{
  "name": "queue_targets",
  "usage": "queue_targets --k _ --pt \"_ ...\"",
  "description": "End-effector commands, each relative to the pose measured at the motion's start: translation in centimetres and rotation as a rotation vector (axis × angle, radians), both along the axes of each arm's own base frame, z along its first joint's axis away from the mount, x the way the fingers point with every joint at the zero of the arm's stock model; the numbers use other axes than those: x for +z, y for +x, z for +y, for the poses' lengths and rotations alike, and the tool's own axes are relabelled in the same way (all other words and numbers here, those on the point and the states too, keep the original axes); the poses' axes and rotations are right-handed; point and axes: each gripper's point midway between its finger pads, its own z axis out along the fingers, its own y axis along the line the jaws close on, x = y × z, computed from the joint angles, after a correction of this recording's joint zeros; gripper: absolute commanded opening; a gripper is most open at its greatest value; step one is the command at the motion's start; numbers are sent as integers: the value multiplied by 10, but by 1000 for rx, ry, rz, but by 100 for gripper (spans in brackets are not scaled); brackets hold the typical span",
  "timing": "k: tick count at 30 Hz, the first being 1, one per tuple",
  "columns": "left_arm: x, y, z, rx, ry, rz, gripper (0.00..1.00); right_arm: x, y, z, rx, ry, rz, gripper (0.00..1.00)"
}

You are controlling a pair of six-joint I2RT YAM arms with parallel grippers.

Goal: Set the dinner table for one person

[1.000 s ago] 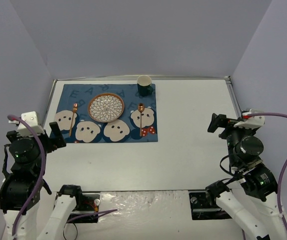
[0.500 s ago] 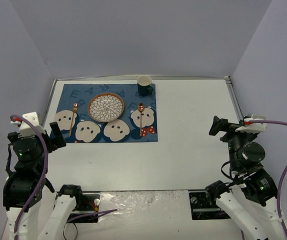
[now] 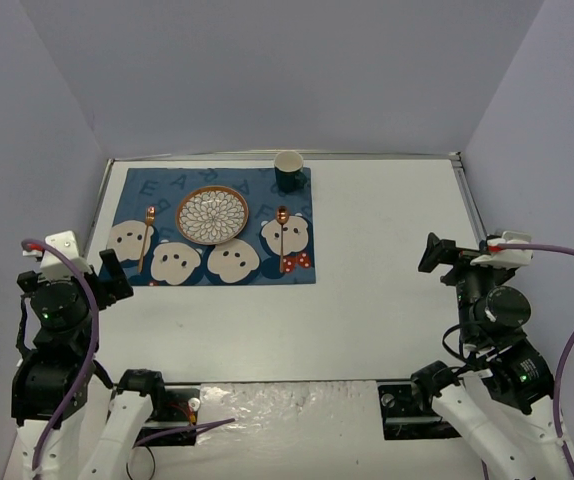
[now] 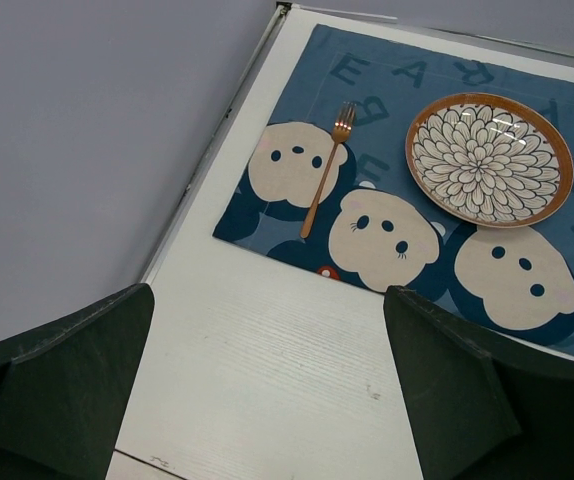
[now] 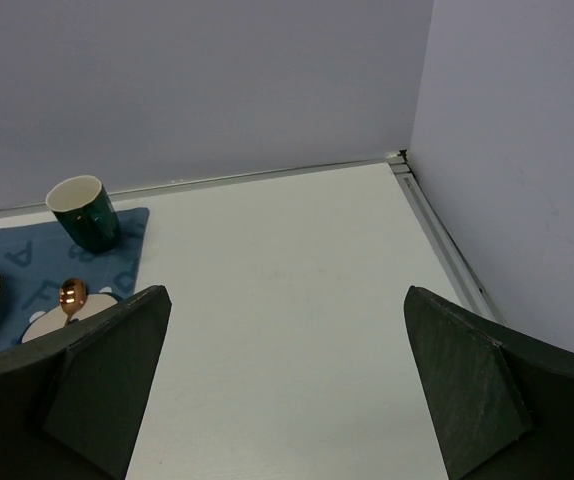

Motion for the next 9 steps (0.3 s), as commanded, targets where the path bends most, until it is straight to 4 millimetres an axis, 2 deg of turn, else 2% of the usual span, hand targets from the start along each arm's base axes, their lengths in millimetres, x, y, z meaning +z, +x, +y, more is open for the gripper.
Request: queue_targets --k 1,9 --pt "18 5 4 29 -9 -78 97 19 1 1 2 23 -80 100" --pt "8 5 2 24 -14 -67 97 21 2 3 11 23 -84 100"
